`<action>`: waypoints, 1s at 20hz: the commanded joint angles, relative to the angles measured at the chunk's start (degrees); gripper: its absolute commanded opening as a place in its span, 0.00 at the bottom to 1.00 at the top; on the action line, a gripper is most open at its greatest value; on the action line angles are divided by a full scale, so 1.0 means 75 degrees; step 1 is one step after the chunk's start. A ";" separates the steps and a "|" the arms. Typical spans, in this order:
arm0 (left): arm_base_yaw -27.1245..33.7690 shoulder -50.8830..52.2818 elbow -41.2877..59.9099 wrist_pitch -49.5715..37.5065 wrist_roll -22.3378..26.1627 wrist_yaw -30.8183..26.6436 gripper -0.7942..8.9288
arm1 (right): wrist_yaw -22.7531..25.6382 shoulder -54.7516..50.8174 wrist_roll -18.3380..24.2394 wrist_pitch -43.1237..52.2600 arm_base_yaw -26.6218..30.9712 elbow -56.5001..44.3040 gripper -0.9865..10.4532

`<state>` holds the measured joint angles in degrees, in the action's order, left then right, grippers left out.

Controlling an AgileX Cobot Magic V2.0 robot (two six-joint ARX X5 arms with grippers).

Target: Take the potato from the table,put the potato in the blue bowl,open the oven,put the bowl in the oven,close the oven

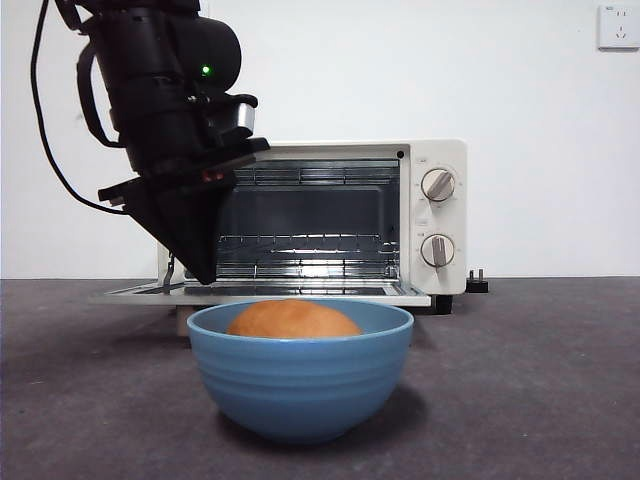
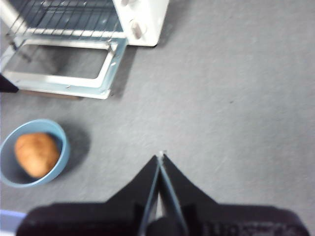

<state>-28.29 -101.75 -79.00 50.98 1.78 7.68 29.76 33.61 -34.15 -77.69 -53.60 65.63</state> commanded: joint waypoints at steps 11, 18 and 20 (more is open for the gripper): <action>-0.0006 0.3404 0.0082 0.2550 0.0842 0.1717 0.08 | -0.2929 0.0970 -0.0117 0.0399 -0.0006 -0.0003 0.08; -0.0102 0.4718 0.0087 0.3264 0.0973 0.1687 0.08 | -0.3509 0.3348 -0.0134 0.1212 0.0006 -0.0006 0.15; -0.0192 0.5077 0.0149 0.3264 0.0918 0.1687 0.08 | -0.3853 0.3952 -0.0023 0.1842 0.0009 -0.0006 0.26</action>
<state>-29.47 -63.81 -78.72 75.42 8.75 20.14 1.13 63.02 -35.00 -64.01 -53.60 65.65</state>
